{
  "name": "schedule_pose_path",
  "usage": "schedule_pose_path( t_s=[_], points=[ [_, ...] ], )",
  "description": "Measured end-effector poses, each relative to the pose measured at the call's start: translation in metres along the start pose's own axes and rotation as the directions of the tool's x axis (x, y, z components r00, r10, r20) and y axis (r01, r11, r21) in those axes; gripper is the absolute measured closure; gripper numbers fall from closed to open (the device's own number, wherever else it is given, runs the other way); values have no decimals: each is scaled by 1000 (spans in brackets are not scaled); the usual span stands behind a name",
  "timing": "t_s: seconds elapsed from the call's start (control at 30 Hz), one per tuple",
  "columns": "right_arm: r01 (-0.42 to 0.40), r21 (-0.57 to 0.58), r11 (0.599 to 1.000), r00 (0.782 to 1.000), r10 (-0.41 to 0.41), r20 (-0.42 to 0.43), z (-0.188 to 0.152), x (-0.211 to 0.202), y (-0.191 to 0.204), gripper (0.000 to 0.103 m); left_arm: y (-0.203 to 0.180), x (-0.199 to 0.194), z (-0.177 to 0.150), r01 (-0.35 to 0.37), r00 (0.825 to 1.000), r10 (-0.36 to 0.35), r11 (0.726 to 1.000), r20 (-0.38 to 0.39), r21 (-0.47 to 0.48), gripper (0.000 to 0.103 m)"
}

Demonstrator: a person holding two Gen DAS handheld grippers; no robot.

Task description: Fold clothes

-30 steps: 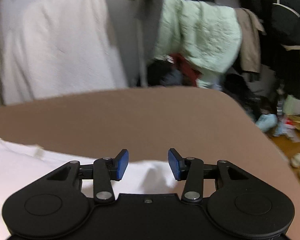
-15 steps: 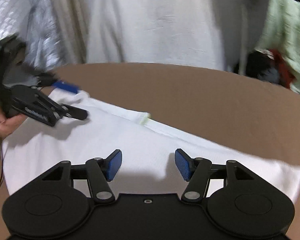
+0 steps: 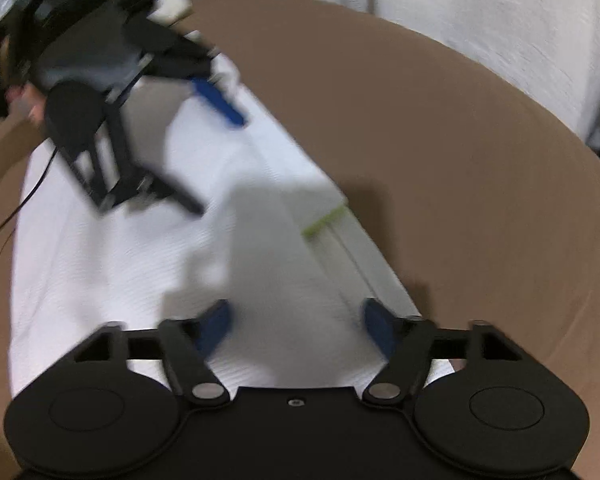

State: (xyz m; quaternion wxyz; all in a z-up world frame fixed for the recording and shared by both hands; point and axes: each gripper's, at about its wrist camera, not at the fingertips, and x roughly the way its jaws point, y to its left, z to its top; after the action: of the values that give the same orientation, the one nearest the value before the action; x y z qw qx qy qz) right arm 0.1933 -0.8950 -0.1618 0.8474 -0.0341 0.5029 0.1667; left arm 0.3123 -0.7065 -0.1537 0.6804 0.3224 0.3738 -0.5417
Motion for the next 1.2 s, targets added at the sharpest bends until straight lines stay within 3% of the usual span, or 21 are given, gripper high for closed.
schedule_pose_path(
  t_s=[0.03,0.07,0.1,0.13,0.17,0.2,0.23,0.27,0.4,0.53,0.6,0.63,0.7,0.77,0.83,0.93,0.97,1.07,1.1,1.13,1.2],
  points=[
    [4,36,999,1000,-4,13,-4,3,-3,8,0,0,-1,4,1000,-4,1000,-1,-17,9],
    [5,68,998,1000,-7,27,-8,5,-5,9,-1,0,-3,8,1000,-8,999,-2,-34,19],
    [2,88,996,999,-6,44,-11,7,-3,9,-2,-1,-4,11,1000,-11,999,-2,-44,31],
    [0,104,995,998,-6,57,-13,8,-1,17,-8,-7,-5,14,1000,-14,1000,-1,-26,50],
    [-4,108,994,998,-3,60,-15,8,2,41,-15,-13,-6,13,1000,-13,1000,-2,1,66],
    [-9,99,995,997,1,78,-16,3,8,50,-26,-19,-7,-5,1000,6,998,-12,64,73],
    [35,79,996,994,-43,105,-19,-4,17,68,-36,-24,-8,-26,999,29,992,-21,127,82],
    [76,60,995,987,-83,134,-22,-11,25,84,-42,-28,-6,-49,998,54,986,-27,162,84],
    [194,47,980,938,-199,284,-28,-40,45,86,-52,-47,10,-180,984,178,969,30,167,86],
    [286,140,948,872,-318,371,-18,-53,36,85,-38,-50,25,-309,937,316,948,148,-70,80],
    [317,218,923,870,-374,321,-10,-42,21,76,-38,-31,21,-348,932,354,934,78,-75,68],
    [333,278,901,870,-407,278,-9,-39,17,59,-41,-25,16,-403,913,405,914,54,-50,65],
    [365,389,846,865,-463,195,-8,-35,9,56,-41,-29,0,-475,875,479,878,71,-57,55],
    [372,468,801,843,-503,191,-20,-53,12,50,-35,-46,-18,-516,841,528,848,119,-117,44],
    [388,529,755,817,-547,183,-48,-81,17,37,-12,-69,-39,-480,847,520,837,107,-264,43],
    [363,584,726,798,-565,207,-92,-110,21,36,28,-86,-73,-408,874,480,810,76,-422,43],
    [314,595,740,815,-532,231,-106,-112,19,36,39,-83,-81,-423,872,488,793,40,-439,43],
    [217,595,774,863,-437,254,-139,-99,5,39,73,-63,-106,-520,832,545,706,-99,-480,42],
    [289,605,742,850,-489,195,-145,-88,-4,42,81,-62,-114,-529,823,554,673,-122,-516,39],
    [355,611,708,831,-538,141,-151,-79,-12,57,86,-68,-121,-521,821,558,641,-124,-563,36],
    [367,658,657,796,-589,144,-162,-78,-18,61,81,-82,-133,-524,807,577,603,-124,-602,36]
  ],
)
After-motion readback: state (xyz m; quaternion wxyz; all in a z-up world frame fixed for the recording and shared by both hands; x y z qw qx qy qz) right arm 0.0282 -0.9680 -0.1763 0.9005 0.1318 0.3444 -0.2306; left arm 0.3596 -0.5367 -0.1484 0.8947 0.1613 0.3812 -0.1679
